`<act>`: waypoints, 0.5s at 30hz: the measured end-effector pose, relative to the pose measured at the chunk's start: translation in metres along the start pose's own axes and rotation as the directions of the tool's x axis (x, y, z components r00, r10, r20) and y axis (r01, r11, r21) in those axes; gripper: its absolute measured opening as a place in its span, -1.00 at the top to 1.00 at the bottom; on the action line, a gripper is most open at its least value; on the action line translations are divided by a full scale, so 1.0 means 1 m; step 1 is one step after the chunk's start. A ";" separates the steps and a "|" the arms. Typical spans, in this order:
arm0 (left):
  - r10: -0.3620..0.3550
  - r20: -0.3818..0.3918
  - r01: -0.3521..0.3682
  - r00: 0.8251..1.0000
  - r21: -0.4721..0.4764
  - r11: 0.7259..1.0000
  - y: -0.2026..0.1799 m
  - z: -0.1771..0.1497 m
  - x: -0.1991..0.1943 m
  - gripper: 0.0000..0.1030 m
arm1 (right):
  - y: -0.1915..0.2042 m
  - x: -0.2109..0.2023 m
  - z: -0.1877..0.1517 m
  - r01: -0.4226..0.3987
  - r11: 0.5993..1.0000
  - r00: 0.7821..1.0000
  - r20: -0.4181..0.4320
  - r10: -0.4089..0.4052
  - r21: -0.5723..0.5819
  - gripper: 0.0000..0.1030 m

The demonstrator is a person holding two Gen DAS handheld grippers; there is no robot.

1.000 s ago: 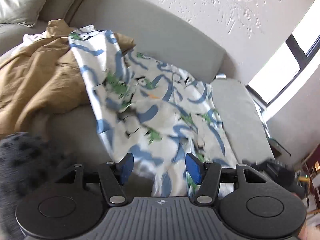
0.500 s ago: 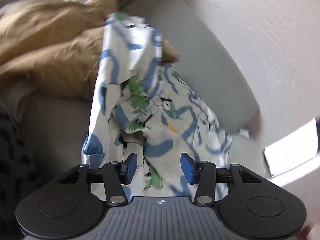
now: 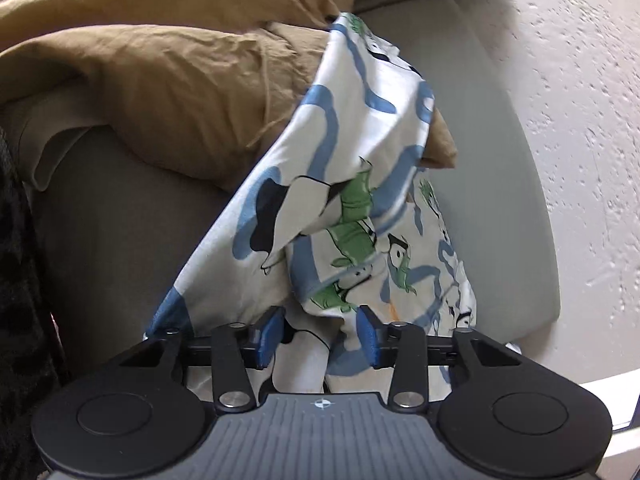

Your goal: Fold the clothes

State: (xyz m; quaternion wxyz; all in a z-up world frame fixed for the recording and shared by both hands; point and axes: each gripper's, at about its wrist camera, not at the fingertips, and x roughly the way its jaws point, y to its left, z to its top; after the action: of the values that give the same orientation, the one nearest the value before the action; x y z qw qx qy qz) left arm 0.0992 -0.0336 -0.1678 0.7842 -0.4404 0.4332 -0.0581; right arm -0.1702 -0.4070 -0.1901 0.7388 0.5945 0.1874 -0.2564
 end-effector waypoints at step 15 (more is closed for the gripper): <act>0.022 0.055 -0.027 0.998 0.087 0.996 -0.009 0.009 0.006 1.00 | 0.004 0.000 0.004 0.012 0.999 1.000 0.000 -0.012 -0.032 0.69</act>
State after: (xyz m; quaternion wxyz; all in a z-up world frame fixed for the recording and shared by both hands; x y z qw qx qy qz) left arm 0.1125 -0.0361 -0.1628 0.8148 -0.4015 0.4144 -0.0554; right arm -0.1683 -0.4104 -0.1859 0.7468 0.5813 0.1950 -0.2577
